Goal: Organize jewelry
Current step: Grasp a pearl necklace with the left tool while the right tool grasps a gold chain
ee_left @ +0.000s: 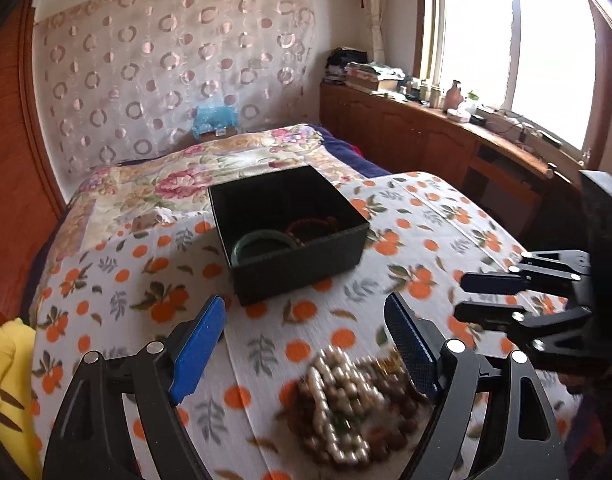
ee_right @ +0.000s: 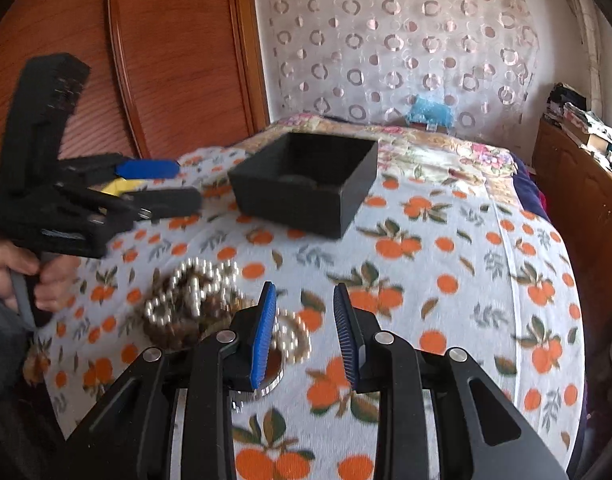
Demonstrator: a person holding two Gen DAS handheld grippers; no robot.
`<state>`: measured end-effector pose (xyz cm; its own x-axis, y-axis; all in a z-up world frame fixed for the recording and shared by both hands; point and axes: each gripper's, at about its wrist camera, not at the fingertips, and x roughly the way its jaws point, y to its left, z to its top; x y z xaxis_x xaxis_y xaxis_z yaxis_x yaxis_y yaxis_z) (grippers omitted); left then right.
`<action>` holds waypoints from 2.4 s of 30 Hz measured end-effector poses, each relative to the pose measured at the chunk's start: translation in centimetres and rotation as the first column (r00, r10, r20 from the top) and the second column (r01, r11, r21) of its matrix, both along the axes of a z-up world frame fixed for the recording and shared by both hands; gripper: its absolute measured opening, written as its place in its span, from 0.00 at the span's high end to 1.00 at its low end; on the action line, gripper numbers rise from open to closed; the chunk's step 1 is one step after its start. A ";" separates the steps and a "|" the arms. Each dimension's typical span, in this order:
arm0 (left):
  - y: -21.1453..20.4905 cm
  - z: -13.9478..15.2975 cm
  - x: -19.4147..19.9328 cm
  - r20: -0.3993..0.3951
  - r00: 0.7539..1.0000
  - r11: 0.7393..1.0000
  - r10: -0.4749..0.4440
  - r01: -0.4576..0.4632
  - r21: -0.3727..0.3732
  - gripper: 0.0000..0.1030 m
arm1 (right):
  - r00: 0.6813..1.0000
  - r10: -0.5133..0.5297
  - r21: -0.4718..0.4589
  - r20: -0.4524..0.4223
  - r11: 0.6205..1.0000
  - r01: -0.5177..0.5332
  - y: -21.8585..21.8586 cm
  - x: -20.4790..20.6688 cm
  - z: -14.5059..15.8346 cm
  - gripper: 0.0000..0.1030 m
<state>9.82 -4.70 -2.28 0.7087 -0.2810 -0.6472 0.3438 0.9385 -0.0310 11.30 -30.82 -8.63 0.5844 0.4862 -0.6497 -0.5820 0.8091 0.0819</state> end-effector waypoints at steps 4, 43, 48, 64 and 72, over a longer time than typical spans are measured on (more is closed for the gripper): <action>0.5 -0.9 -1.4 -0.015 1.000 1.000 0.004 -0.004 -0.015 0.24 | 0.999 0.000 -0.012 -0.042 1.000 0.000 -0.4 0.3 -1.1 0.69; 2.2 -4.5 -2.2 -0.138 0.990 0.997 -0.039 0.028 -0.076 0.52 | 0.997 0.048 -0.075 0.061 0.996 -0.044 1.0 0.0 3.2 0.95; 1.5 -5.2 -0.6 -0.175 0.983 0.995 -0.058 0.042 -0.091 0.71 | 0.995 0.046 -0.050 0.089 0.998 -0.042 0.9 -0.2 4.7 0.95; 0.8 -1.1 -2.3 -0.064 0.994 0.991 -0.091 0.084 -0.105 0.94 | 0.980 0.032 0.004 0.196 0.999 -0.033 0.5 -1.5 9.8 0.95; 0.4 2.8 -3.3 0.017 0.995 0.988 -0.100 0.102 -0.114 0.94 | 0.971 0.022 0.018 0.238 0.999 -0.027 0.3 -1.8 12.0 0.95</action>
